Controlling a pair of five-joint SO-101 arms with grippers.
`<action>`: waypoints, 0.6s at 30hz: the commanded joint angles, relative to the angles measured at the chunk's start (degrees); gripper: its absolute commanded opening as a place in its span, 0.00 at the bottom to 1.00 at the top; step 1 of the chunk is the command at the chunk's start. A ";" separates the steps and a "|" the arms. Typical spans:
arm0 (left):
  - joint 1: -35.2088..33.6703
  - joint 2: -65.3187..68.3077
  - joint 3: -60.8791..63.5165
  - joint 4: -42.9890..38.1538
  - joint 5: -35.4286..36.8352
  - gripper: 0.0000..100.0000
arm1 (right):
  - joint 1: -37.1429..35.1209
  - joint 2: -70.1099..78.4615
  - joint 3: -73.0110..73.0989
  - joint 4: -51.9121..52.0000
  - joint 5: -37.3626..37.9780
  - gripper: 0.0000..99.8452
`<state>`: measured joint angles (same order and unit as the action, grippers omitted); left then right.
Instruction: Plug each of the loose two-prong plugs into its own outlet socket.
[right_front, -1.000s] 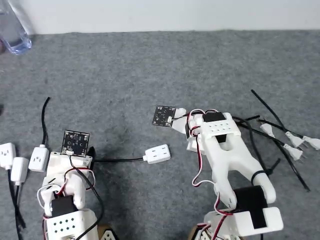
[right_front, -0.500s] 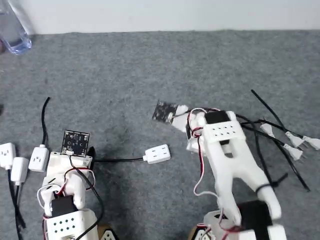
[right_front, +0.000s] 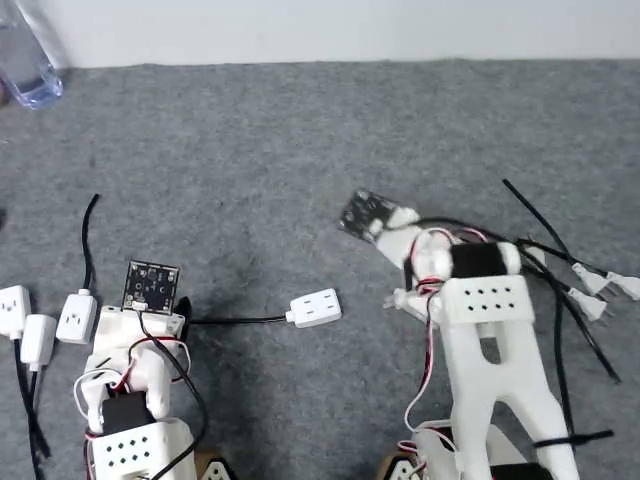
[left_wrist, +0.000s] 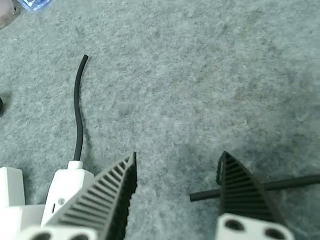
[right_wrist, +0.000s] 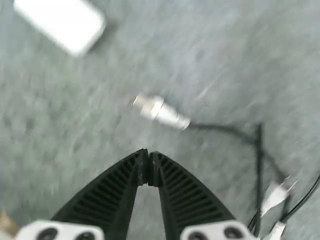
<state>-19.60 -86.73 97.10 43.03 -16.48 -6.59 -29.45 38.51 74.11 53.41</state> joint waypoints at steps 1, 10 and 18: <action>0.09 -0.70 -0.31 0.09 -0.62 0.25 | 3.21 -1.36 3.08 0.75 9.41 0.02; 0.09 -0.70 -0.31 0.09 -0.62 0.25 | 12.26 5.23 14.07 -15.96 40.88 0.04; 0.09 -0.70 -0.31 0.09 -0.70 0.25 | 8.92 25.36 -0.97 -8.75 45.01 0.05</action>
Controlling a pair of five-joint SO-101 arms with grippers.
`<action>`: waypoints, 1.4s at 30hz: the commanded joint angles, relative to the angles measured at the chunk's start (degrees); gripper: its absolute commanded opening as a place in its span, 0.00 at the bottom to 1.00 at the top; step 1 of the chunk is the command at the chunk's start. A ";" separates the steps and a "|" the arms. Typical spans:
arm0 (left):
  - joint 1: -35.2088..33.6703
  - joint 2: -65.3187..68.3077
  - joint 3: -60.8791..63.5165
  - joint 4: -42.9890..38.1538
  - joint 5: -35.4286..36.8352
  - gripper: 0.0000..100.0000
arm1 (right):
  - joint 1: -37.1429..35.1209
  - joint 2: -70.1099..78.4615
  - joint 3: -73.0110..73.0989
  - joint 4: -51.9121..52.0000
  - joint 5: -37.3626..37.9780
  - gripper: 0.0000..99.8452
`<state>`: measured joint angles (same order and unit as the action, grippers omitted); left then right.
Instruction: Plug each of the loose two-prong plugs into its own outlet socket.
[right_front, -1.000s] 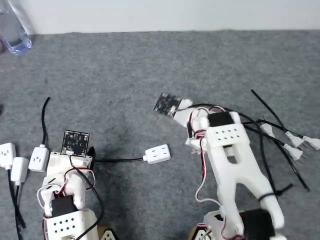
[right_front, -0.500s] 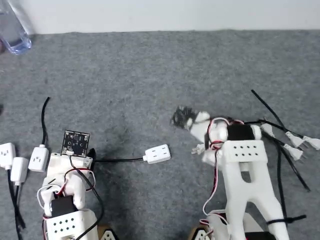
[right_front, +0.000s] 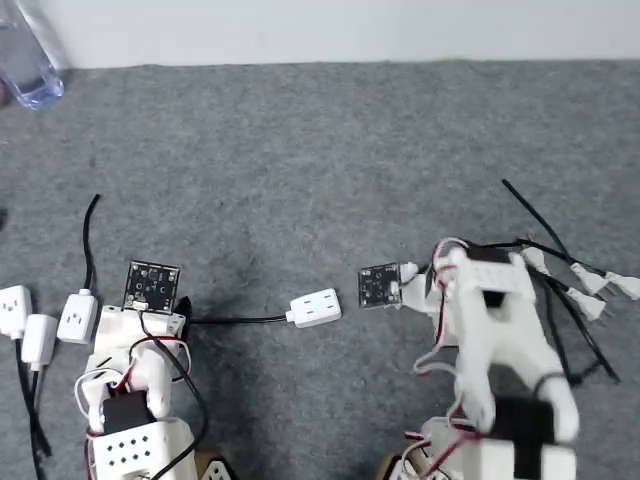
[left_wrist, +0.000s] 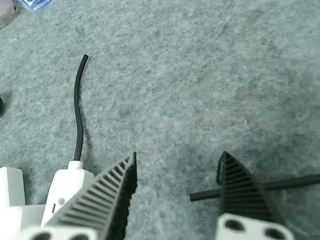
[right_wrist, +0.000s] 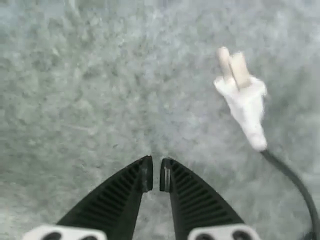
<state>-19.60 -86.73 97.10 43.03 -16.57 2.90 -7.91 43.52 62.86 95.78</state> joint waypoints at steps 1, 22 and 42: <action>0.09 -0.70 -0.31 0.09 -0.62 0.25 | -0.57 4.70 -6.33 2.68 3.87 0.05; 0.18 -0.70 -0.31 0.09 -0.62 0.25 | -8.57 5.67 -9.49 -5.05 5.10 0.04; 0.18 -0.70 -0.31 0.09 -0.62 0.25 | -13.23 5.49 -12.84 -9.80 -1.05 0.04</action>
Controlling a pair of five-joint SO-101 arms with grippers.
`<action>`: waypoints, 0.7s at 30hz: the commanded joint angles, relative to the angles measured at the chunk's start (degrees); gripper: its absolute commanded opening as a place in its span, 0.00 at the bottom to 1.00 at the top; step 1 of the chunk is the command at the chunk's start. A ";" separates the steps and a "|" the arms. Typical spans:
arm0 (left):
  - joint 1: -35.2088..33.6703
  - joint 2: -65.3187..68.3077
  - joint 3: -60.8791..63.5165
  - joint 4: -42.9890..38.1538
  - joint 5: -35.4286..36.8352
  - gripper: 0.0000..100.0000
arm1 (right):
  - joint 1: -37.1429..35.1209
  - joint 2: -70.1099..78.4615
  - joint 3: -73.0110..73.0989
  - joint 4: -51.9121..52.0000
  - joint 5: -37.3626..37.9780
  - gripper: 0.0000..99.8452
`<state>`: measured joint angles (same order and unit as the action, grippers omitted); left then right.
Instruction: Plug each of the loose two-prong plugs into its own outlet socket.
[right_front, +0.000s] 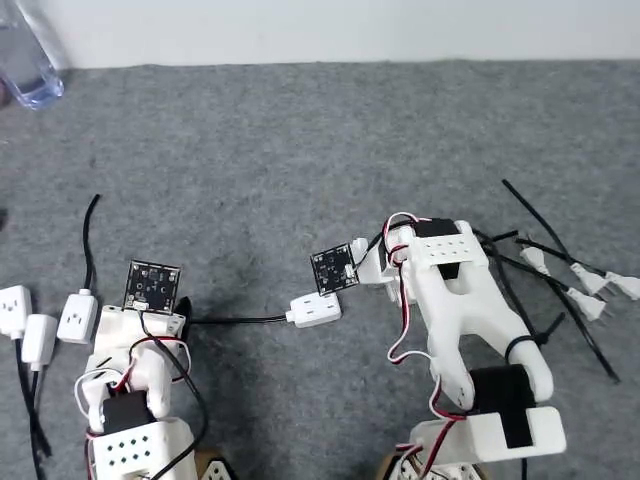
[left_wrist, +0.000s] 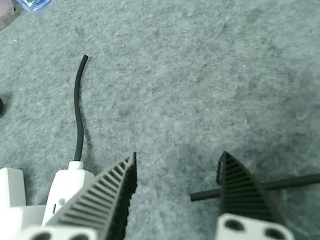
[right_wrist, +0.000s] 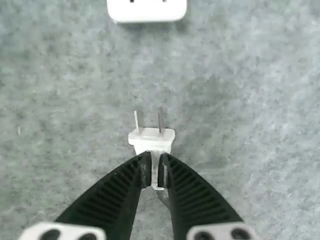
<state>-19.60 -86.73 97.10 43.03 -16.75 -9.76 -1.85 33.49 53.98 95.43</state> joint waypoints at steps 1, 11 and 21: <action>0.18 -0.70 -0.31 0.09 -0.44 0.25 | -0.57 -0.75 -2.81 -0.66 -0.70 0.04; 0.18 -0.70 -0.31 0.09 -0.44 0.25 | 0.04 -0.84 -2.81 0.57 -6.15 0.17; 0.18 -0.70 -0.31 0.09 -0.44 0.25 | 3.12 -1.63 -2.90 1.27 -6.24 0.27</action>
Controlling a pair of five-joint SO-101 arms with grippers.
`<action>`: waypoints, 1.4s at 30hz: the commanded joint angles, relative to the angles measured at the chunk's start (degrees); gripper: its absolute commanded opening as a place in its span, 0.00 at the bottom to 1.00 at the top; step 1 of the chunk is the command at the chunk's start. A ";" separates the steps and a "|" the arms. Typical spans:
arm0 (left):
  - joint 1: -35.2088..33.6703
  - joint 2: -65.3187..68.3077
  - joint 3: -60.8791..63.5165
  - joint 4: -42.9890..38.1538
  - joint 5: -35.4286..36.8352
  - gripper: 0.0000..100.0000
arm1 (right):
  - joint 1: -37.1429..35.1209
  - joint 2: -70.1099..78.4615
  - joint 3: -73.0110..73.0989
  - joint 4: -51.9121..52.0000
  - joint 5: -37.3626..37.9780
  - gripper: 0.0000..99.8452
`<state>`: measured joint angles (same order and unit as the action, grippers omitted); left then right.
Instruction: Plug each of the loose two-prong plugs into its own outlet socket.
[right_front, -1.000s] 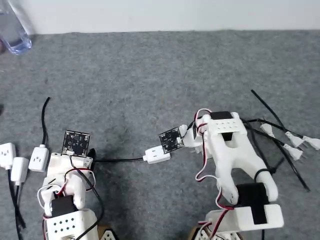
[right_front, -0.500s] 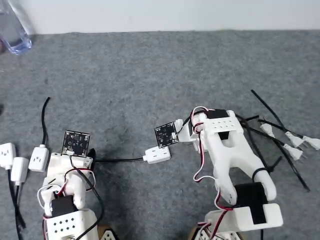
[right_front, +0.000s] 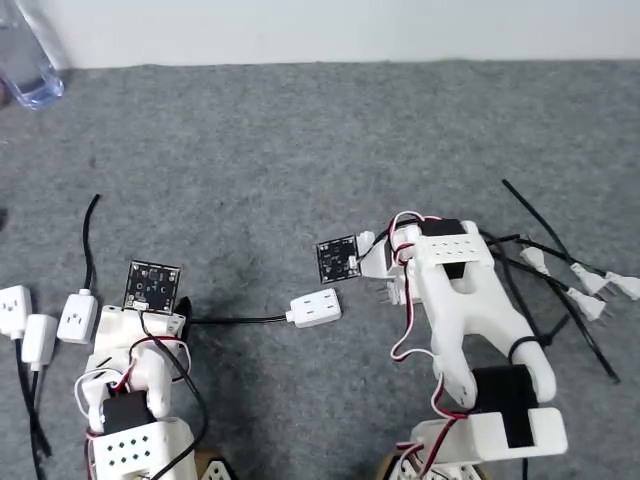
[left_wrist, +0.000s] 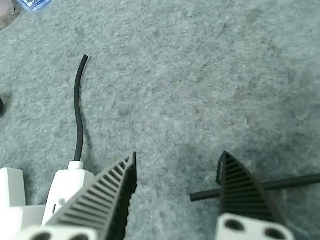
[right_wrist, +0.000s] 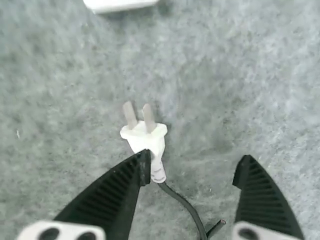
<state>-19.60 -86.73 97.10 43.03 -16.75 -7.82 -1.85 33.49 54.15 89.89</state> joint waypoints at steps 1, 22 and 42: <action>0.18 -0.70 -0.31 0.09 -0.44 0.25 | 1.19 -2.77 -2.99 2.77 -0.62 0.26; 0.09 -0.70 -0.31 0.09 -0.44 0.25 | 0.66 -8.57 4.92 11.30 3.52 0.20; 0.09 -0.70 -0.31 0.09 -0.44 0.25 | 1.36 -8.04 0.35 10.42 1.58 0.20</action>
<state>-19.60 -86.73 97.10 43.03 -16.75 -7.21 -4.04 37.63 60.92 92.26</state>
